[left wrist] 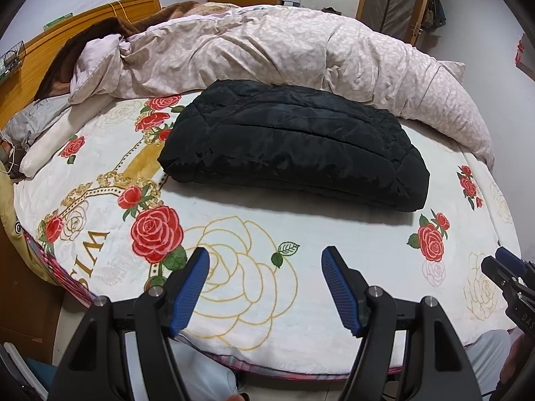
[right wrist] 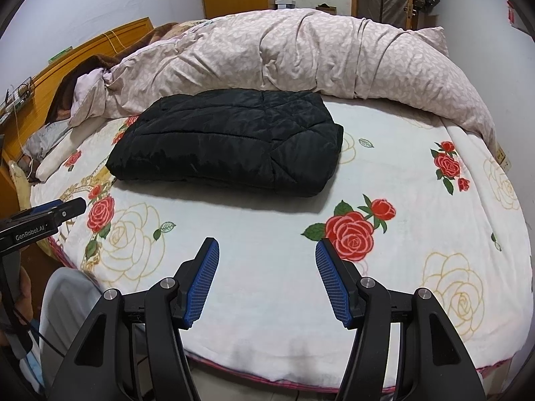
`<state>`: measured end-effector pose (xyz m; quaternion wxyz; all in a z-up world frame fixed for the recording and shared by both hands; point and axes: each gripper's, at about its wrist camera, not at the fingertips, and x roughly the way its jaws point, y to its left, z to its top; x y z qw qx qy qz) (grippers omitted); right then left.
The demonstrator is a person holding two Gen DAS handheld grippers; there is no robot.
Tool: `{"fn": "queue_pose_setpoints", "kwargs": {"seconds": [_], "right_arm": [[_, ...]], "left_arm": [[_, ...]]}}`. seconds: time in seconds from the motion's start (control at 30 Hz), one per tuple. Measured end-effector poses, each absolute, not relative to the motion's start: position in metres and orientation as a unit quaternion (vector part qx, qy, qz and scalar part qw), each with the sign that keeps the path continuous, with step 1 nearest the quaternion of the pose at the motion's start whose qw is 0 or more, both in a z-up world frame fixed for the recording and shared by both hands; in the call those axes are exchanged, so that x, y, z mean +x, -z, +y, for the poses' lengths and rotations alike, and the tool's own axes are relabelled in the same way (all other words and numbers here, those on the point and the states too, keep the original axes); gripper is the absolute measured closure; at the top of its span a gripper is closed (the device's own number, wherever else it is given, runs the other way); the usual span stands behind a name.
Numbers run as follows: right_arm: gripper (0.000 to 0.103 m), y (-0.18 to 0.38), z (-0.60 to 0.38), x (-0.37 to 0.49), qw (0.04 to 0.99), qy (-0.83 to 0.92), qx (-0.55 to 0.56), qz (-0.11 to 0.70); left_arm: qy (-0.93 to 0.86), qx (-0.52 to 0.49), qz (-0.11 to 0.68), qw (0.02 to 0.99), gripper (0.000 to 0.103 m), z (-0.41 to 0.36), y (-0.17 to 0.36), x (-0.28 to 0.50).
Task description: Fold large clothes
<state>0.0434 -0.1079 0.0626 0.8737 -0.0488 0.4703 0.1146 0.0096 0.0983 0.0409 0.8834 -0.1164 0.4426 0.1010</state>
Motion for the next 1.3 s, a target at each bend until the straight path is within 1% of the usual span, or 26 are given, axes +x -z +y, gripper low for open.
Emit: {"fn": "queue_pose_setpoints", "kwargs": {"seconds": [1.3], "right_arm": [[0.042, -0.0634, -0.1080, 0.0433, 0.874, -0.115, -0.050, 0.470]], "left_arm": [[-0.102, -0.109, 0.441, 0.885, 0.031, 0.0934, -0.0415, 0.0095]]}}
